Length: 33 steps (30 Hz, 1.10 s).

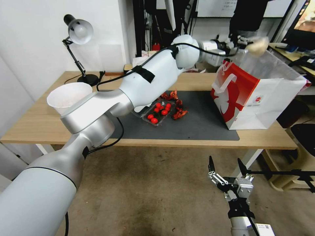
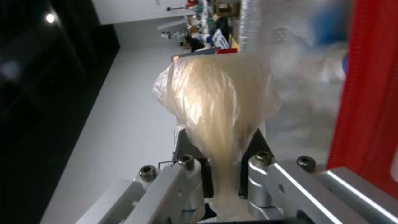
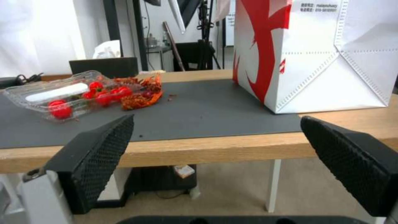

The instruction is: Pick up the trash from the table and place it into the takeout bag.

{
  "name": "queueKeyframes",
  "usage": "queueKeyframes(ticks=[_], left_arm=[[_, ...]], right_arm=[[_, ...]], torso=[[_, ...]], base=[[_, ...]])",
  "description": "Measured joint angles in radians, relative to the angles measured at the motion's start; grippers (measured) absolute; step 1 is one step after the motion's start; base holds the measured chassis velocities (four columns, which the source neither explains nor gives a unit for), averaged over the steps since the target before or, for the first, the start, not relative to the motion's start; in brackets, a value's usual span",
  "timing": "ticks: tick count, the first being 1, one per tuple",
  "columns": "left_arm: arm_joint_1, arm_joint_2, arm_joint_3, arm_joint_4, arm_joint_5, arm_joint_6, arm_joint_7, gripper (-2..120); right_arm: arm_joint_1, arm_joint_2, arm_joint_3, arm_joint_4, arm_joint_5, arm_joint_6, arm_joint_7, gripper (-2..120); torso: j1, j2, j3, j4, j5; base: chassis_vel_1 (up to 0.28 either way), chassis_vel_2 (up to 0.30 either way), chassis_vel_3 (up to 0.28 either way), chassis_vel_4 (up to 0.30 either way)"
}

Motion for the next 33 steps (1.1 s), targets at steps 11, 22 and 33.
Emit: queueKeyframes(ticks=[11, 22, 33], left_arm=[[0.027, 0.003, 0.059, -0.013, 0.140, -0.032, -0.055, 11], [0.029, 0.003, 0.064, 0.011, 0.119, 0.000, -0.075, 47], [0.031, 0.004, 0.032, 0.038, 0.064, 0.023, -0.089, 87]], right_arm=[[-0.009, -0.008, 0.009, 0.002, 0.003, 0.015, 0.000, 100], [-0.010, -0.008, 0.009, -0.001, 0.006, 0.014, 0.001, 100], [0.007, -0.009, 0.003, -0.007, 0.006, 0.007, 0.001, 100]], torso=[[0.000, 0.000, 0.000, -0.0002, 0.0000], [0.000, 0.000, 0.000, -0.0003, 0.0000], [0.000, 0.000, 0.000, -0.0001, 0.0000]], base=[[0.000, 0.000, 0.000, 0.000], [0.000, 0.000, 0.000, 0.000], [0.000, 0.000, 0.000, 0.000]])
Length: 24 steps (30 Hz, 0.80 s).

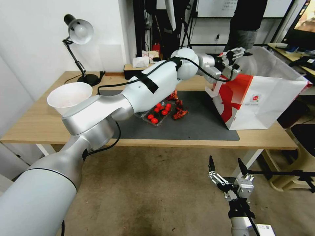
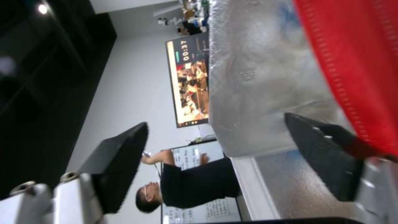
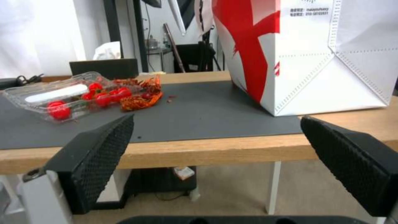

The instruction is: Pick up the trash from the table and place it into the takeout bag.

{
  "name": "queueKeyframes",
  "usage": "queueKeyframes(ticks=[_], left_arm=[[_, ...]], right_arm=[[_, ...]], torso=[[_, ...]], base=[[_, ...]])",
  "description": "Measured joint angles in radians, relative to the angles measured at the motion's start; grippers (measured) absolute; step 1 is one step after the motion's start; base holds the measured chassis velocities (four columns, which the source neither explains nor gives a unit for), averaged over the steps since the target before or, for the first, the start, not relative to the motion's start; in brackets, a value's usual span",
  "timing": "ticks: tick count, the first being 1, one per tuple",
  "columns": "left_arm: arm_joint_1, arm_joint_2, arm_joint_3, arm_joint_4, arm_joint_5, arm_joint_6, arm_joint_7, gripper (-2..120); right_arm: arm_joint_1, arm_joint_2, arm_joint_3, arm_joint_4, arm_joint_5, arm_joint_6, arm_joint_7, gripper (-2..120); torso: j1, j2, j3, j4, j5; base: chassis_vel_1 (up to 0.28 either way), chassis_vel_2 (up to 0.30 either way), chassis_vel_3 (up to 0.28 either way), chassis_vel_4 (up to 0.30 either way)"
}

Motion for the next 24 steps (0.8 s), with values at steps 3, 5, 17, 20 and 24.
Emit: queueKeyframes(ticks=[3, 5, 17, 20, 24], left_arm=[[0.003, 0.001, -0.003, 0.001, -0.067, 0.020, -0.010, 96], [0.006, 0.001, -0.003, -0.001, -0.193, 0.057, -0.034, 99], [0.057, 0.060, 0.000, -0.174, -0.810, 0.356, -0.275, 100], [0.064, 0.072, 0.001, -0.201, -0.872, 0.398, -0.294, 100], [0.078, 0.092, 0.002, -0.246, -0.971, 0.467, -0.328, 100]], right_arm=[[0.001, -0.001, 0.000, 0.000, 0.000, -0.001, 0.000, 100], [0.005, -0.003, 0.000, -0.002, 0.001, -0.002, 0.000, 100], [0.018, -0.015, -0.001, -0.009, 0.007, -0.009, 0.001, 100], [0.020, -0.017, -0.001, -0.010, 0.009, -0.009, 0.001, 100], [0.022, -0.021, -0.001, -0.012, 0.013, -0.010, 0.001, 100]], torso=[[0.000, 0.000, 0.000, 0.0000, 0.0000], [0.000, 0.000, 0.000, 0.0000, 0.0000], [0.000, 0.000, 0.000, 0.0000, 0.0000], [0.000, 0.000, 0.000, 0.0000, 0.0000], [0.000, 0.000, 0.000, 0.0001, 0.0000]], base=[[0.000, 0.000, 0.000, 0.000], [0.000, 0.000, 0.000, 0.000], [0.000, 0.000, 0.000, 0.000], [0.000, 0.000, 0.000, 0.000], [0.000, 0.000, 0.000, 0.000]])
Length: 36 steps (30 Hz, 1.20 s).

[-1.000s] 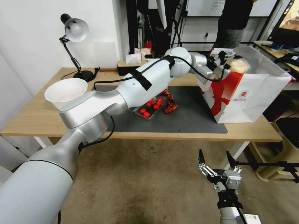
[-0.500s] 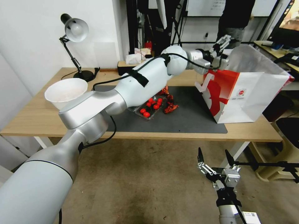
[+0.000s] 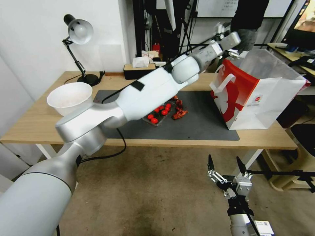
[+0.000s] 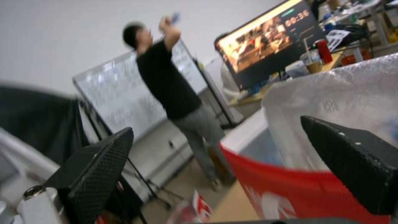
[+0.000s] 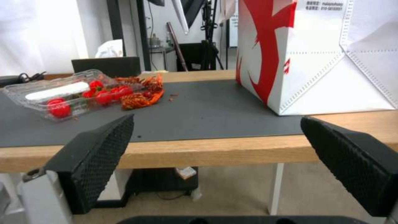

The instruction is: Pick up the trash from the table and place it into the takeout bag.

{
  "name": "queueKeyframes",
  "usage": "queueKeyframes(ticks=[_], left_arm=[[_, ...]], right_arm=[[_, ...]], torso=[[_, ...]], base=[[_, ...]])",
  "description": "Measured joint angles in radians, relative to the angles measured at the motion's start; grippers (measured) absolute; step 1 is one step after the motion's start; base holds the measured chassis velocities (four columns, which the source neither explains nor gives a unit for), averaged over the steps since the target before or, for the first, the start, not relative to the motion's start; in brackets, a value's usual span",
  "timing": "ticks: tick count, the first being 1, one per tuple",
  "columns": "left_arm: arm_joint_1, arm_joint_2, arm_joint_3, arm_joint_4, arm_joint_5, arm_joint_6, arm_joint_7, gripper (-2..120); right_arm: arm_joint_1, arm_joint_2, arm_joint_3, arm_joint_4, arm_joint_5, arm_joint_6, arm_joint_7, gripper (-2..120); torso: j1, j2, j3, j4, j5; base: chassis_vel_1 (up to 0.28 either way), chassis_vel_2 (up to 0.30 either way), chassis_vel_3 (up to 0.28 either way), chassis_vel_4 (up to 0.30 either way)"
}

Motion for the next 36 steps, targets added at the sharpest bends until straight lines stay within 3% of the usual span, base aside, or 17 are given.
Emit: queueKeyframes(ticks=[11, 15, 17, 18, 20, 26, 30, 36], left_arm=[[0.040, 0.030, -0.026, -0.065, -0.174, 0.114, -0.074, 100], [0.068, 0.036, -0.061, -0.079, -0.246, 0.172, -0.138, 100], [0.086, 0.034, -0.090, -0.084, -0.284, 0.207, -0.207, 100], [0.086, 0.034, -0.090, -0.084, -0.284, 0.207, -0.207, 100], [0.116, 0.031, -0.134, -0.083, -0.300, 0.233, -0.293, 100], [0.187, 0.045, -0.223, -0.089, -0.186, 0.220, -0.382, 100], [0.312, 0.101, -0.300, -0.179, -0.076, 0.179, -0.489, 100], [0.421, 0.164, -0.345, -0.264, -0.027, 0.162, -0.532, 100]], right_arm=[[0.009, -0.011, 0.000, -0.008, 0.007, -0.004, 0.000, 100], [0.016, -0.018, 0.000, -0.015, 0.011, -0.008, 0.001, 100], [0.021, -0.023, 0.001, -0.018, 0.017, -0.011, 0.001, 100], [0.021, -0.023, 0.001, -0.018, 0.017, -0.011, 0.001, 100], [0.026, -0.031, 0.001, -0.023, 0.022, -0.013, 0.001, 100], [0.034, -0.044, 0.001, -0.030, 0.032, -0.014, 0.001, 100], [0.044, -0.056, 0.000, -0.038, 0.039, -0.017, 0.001, 100], [0.044, -0.065, -0.001, -0.038, 0.040, -0.019, 0.001, 100]], torso=[[0.000, 0.000, 0.000, -0.0002, -0.0001], [0.000, 0.000, 0.000, -0.0001, 0.0000], [0.000, 0.000, 0.000, -0.0001, -0.0001], [0.000, 0.000, 0.000, -0.0001, -0.0001], [0.000, 0.000, 0.000, -0.0001, -0.0001], [0.000, 0.000, 0.000, -0.0001, 0.0000], [0.000, 0.000, 0.000, -0.0002, -0.0001], [0.000, 0.000, 0.000, -0.0003, 0.0000]], base=[[0.000, 0.000, 0.000, 0.000], [0.000, 0.000, 0.000, 0.000], [0.000, 0.000, 0.000, 0.000], [0.000, 0.000, 0.000, 0.000], [0.000, 0.000, 0.000, 0.000], [0.000, 0.000, 0.000, 0.000], [0.000, 0.000, 0.000, 0.000], [0.000, 0.000, 0.000, 0.000]])
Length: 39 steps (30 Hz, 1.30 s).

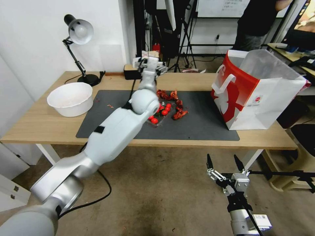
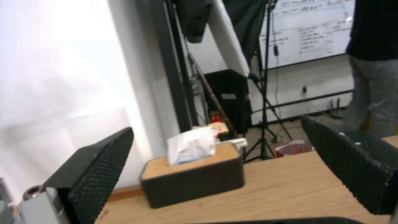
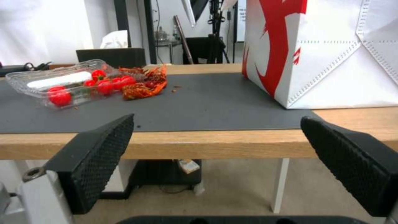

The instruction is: Pick up the trash from the table and place it into the takeout bag.

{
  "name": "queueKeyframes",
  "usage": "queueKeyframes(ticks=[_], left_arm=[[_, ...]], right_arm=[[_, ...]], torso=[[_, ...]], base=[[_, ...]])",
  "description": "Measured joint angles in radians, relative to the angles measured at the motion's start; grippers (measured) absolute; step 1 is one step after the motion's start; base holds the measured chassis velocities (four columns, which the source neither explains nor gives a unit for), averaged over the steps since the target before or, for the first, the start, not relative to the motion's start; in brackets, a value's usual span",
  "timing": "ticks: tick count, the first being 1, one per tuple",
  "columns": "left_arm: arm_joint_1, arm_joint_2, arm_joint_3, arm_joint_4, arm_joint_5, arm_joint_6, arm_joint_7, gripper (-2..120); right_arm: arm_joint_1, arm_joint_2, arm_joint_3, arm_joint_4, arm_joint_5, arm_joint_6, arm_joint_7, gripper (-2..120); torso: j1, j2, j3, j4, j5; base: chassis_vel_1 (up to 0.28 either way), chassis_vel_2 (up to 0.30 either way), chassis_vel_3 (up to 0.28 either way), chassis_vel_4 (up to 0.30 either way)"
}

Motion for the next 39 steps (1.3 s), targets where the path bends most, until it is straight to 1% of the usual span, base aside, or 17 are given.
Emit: queueKeyframes(ticks=[5, 7, 8, 10, 12, 16, 17, 19, 20, 22, 23, 24, 25, 26, 27, 30, 39], left_arm=[[0.083, 0.065, -0.047, -0.054, 0.027, -0.017, 0.001, 100], [0.146, 0.112, -0.078, -0.110, 0.037, -0.018, 0.005, 100], [0.146, 0.112, -0.078, -0.110, 0.037, -0.018, 0.005, 100], [0.216, 0.141, -0.118, -0.163, 0.055, -0.018, 0.009, 100], [0.243, 0.149, -0.131, -0.180, 0.060, -0.017, 0.010, 100], [0.420, 0.190, -0.216, -0.283, 0.101, -0.006, 0.013, 100], [0.420, 0.190, -0.216, -0.283, 0.101, -0.006, 0.013, 100], [0.494, 0.205, -0.268, -0.331, 0.123, -0.010, 0.020, 100], [0.494, 0.205, -0.268, -0.331, 0.123, -0.010, 0.020, 100], [0.561, 0.215, -0.321, -0.373, 0.139, -0.019, 0.027, 100], [0.585, 0.215, -0.339, -0.383, 0.147, -0.026, 0.029, 100], [0.619, 0.214, -0.355, -0.393, 0.155, -0.033, 0.030, 100], [0.619, 0.214, -0.355, -0.393, 0.155, -0.033, 0.030, 100], [0.688, 0.210, -0.382, -0.415, 0.168, -0.048, 0.032, 100], [0.726, 0.209, -0.397, -0.429, 0.175, -0.061, 0.032, 100], [0.787, 0.209, -0.417, -0.450, 0.184, -0.081, 0.035, 100], [0.963, 0.215, -0.501, -0.543, 0.207, -0.139, 0.069, 100]], right_arm=[[-0.003, -0.002, -0.002, 0.000, 0.000, -0.001, 0.000, 100], [-0.006, -0.005, -0.002, 0.001, 0.000, -0.001, -0.001, 100], [-0.006, -0.005, -0.002, 0.001, 0.000, -0.001, -0.001, 100], [-0.006, -0.008, -0.004, 0.000, 0.000, 0.000, -0.002, 100], [-0.006, -0.009, -0.005, 0.000, -0.001, 0.000, -0.002, 100], [-0.007, -0.011, -0.014, 0.003, -0.006, 0.001, -0.004, 100], [-0.007, -0.011, -0.014, 0.003, -0.006, 0.001, -0.004, 100], [-0.008, -0.014, -0.019, 0.003, -0.007, 0.001, -0.004, 100], [-0.008, -0.014, -0.019, 0.003, -0.007, 0.001, -0.004, 100], [-0.010, -0.018, -0.021, 0.004, -0.008, 0.002, -0.005, 100], [-0.012, -0.019, -0.022, 0.004, -0.008, 0.004, -0.006, 100], [-0.014, -0.019, -0.022, 0.004, -0.009, 0.006, -0.006, 100], [-0.014, -0.019, -0.022, 0.004, -0.009, 0.006, -0.006, 100], [-0.017, -0.016, -0.023, 0.003, -0.010, 0.011, -0.007, 100], [-0.017, -0.015, -0.025, 0.003, -0.011, 0.013, -0.008, 100], [-0.017, -0.015, -0.028, 0.003, -0.013, 0.014, -0.008, 100], [-0.020, -0.025, -0.034, 0.007, -0.012, 0.021, -0.009, 100]], torso=[[0.000, 0.000, 0.000, 0.0002, -0.0003], [0.000, 0.000, 0.000, 0.0002, -0.0002], [0.000, 0.000, 0.000, 0.0002, -0.0002], [0.000, 0.000, 0.000, 0.0002, 0.0001], [0.000, 0.000, 0.000, 0.0001, 0.0000], [0.000, 0.000, 0.000, 0.0001, -0.0003], [0.000, 0.000, 0.000, 0.0001, -0.0003], [0.000, 0.000, 0.000, 0.0002, 0.0001], [0.000, 0.000, 0.000, 0.0002, 0.0001], [0.000, 0.000, 0.000, 0.0002, -0.0001], [0.000, 0.000, 0.000, -0.0002, 0.0007], [0.000, 0.000, 0.000, 0.0002, 0.0004], [0.000, 0.000, 0.000, 0.0002, 0.0004], [0.000, 0.000, 0.000, 0.0004, -0.0009], [0.000, 0.000, 0.000, 0.0000, 0.0006], [0.000, 0.000, 0.000, 0.0002, -0.0005], [0.000, 0.000, 0.000, 0.0004, 0.0000]], base=[[0.000, 0.000, 0.000, 0.000], [0.000, 0.000, 0.000, 0.000], [0.000, 0.000, 0.000, 0.000], [0.000, 0.000, 0.000, 0.000], [0.000, 0.000, 0.000, 0.000], [0.000, 0.000, 0.000, 0.000], [0.000, 0.000, 0.000, 0.000], [0.000, 0.000, 0.000, 0.000], [0.000, 0.000, 0.000, 0.000], [0.000, 0.000, 0.000, 0.000], [0.000, 0.000, 0.000, 0.000], [0.000, 0.000, 0.000, 0.000], [0.000, 0.000, 0.000, 0.000], [0.000, 0.000, 0.000, 0.000], [0.000, 0.000, 0.000, 0.000], [0.000, 0.000, 0.000, 0.000], [0.000, 0.000, 0.000, 0.000]])
